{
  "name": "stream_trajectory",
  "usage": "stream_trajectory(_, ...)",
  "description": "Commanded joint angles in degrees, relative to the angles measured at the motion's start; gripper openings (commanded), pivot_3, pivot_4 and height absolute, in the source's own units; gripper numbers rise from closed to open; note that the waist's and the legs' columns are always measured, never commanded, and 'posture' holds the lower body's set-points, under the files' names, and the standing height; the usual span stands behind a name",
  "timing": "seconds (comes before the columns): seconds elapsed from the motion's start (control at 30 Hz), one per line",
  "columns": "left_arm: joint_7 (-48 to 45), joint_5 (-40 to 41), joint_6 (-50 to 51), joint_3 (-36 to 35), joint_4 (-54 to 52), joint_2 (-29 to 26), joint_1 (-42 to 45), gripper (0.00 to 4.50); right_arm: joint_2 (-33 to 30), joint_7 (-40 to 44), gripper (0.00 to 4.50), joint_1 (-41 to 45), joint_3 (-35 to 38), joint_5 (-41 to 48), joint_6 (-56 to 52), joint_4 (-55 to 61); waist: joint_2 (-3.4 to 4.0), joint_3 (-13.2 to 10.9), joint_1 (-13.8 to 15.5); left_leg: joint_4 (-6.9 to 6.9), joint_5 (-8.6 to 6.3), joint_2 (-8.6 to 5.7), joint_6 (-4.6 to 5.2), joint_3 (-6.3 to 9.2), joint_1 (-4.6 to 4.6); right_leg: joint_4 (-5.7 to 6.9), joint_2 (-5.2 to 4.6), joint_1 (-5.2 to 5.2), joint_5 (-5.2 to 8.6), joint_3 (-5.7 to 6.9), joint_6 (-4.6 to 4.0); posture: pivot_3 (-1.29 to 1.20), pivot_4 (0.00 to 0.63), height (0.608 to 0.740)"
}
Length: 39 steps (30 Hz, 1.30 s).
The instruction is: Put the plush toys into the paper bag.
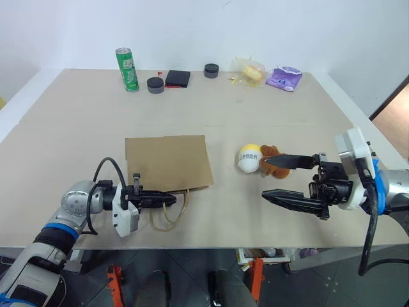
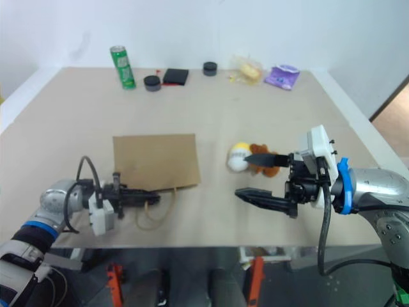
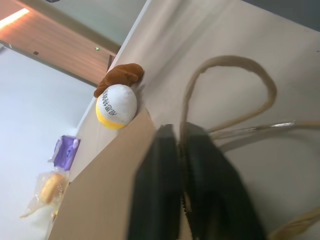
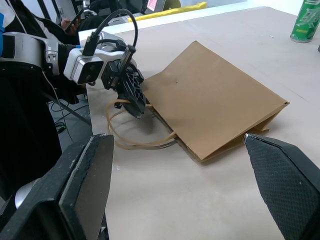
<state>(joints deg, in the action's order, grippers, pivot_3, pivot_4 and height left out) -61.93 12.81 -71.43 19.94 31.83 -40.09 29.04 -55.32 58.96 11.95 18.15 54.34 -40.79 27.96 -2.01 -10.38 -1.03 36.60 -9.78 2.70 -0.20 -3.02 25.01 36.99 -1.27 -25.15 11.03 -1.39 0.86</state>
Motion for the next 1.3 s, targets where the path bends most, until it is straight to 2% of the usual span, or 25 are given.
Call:
stream_trajectory(0.03,2.1,2.2,4.6,-2.0,-4.6,-0.1,-0.2,0.04,1.2,-1.0,4.50,0.1,0.3,0.4,0.9,2.0,0.00,0.0,0.0,0.00,0.00,0.00,0.00,0.00,0.00,0.00,0.00,0.00,0.00,0.00,0.00,0.00,0.150,0.740)
stream_trajectory(0.2,9.5,10.0,27.8,-6.5,-18.3,2.0,0.0,0.04,9.1,-9.7,4.50,0.0,-6.3,-3.7,1.7,3.6,-0.02,0.0,-0.1,0.01,0.00,0.02,0.00,0.04,0.00,0.00,0.04,0.01,-0.01,0.01,0.02,0.00,0.150,0.740)
stream_trajectory(0.3,13.3,12.2,38.4,-8.2,-26.8,2.9,0.5,0.00,16.9,-17.4,3.89,1.7,-12.8,-9.6,3.2,0.7,-0.04,0.0,-0.2,0.01,0.00,0.02,0.00,0.05,-0.01,0.01,0.07,0.01,-0.03,-0.01,0.04,0.00,0.150,0.740)
stream_trajectory(0.4,14.1,11.4,41.8,-9.4,-30.7,3.5,-0.5,0.00,25.7,-23.5,2.91,4.6,-18.7,-15.6,5.9,-3.5,-0.03,0.0,-0.3,0.03,0.01,0.03,0.00,0.06,-0.03,0.01,0.15,0.02,-0.04,-0.05,0.06,0.00,0.150,0.740)
stream_trajectory(0.47,14.5,10.9,44.0,-10.4,-32.0,4.0,-1.1,0.00,30.4,-26.7,2.06,7.3,-21.8,-19.7,7.8,-7.5,-0.06,0.1,-0.4,-0.01,0.01,0.02,0.00,0.05,-0.03,0.02,0.18,0.00,-0.04,-0.12,0.05,0.00,0.150,0.740)
stream_trajectory(0.53,14.6,10.5,45.3,-11.3,-32.5,4.4,-1.5,0.00,35.5,-29.0,1.68,10.4,-24.3,-23.3,10.4,-13.0,-0.07,0.1,-0.4,0.01,0.02,0.07,0.00,0.06,-0.01,0.02,0.29,-0.03,-0.07,-0.17,0.01,0.00,0.150,0.740)
stream_trajectory(0.6,14.4,10.1,45.9,-11.9,-32.6,4.7,-1.6,0.00,39.8,-31.1,0.87,13.2,-25.9,-26.0,12.7,-18.2,-0.09,0.1,-0.4,0.01,0.02,0.12,0.01,0.08,-0.03,0.02,0.37,-0.01,-0.07,-0.18,0.00,0.00,0.150,0.740)
stream_trajectory(0.63,14.3,9.8,46.3,-12.2,-32.8,5.0,-1.8,0.00,41.7,-31.6,0.25,14.4,-26.3,-27.4,13.7,-20.7,-0.09,0.1,-0.3,0.00,0.03,0.15,0.01,0.07,-0.05,0.02,0.43,-0.02,-0.10,-0.20,-0.04,0.00,0.150,0.740)
stream_trajectory(0.67,14.2,9.4,46.5,-12.5,-32.9,5.3,-2.0,0.00,43.0,-31.8,0.09,15.3,-27.0,-28.5,14.5,-22.4,-0.09,0.1,-0.3,-0.01,0.03,0.15,0.02,0.07,-0.05,0.03,0.43,-0.02,-0.10,-0.20,-0.04,0.00,0.150,0.740)
stream_trajectory(0.9,17.2,9.7,52.6,-14.8,-35.4,8.2,-2.5,0.00,48.0,-36.2,0.09,16.4,-30.3,-36.2,14.1,-31.1,-0.10,0.1,-0.2,-0.04,0.02,0.15,0.00,0.06,0.06,0.03,0.42,-0.07,-0.05,-0.24,0.04,0.00,0.150,0.740)
stream_trajectory(1.1,25.3,12.0,63.3,-19.4,-38.0,13.0,0.5,0.00,47.8,-39.2,0.09,15.0,-29.6,-40.4,11.8,-33.9,-0.13,0.1,-0.2,-0.02,0.03,0.15,0.01,0.07,-0.01,0.04,0.42,-0.03,-0.08,-0.24,0.01,0.00,0.150,0.740)
stream_trajectory(1.3,30.4,11.7,66.4,-23.2,-38.5,16.3,5.8,0.00,46.9,-39.1,0.09,14.9,-29.5,-42.1,10.5,-34.1,-0.15,0.1,-0.2,0.01,0.05,0.13,0.03,0.09,-0.06,0.05,0.42,0.07,-0.11,-0.23,0.03,0.00,0.150,0.740)
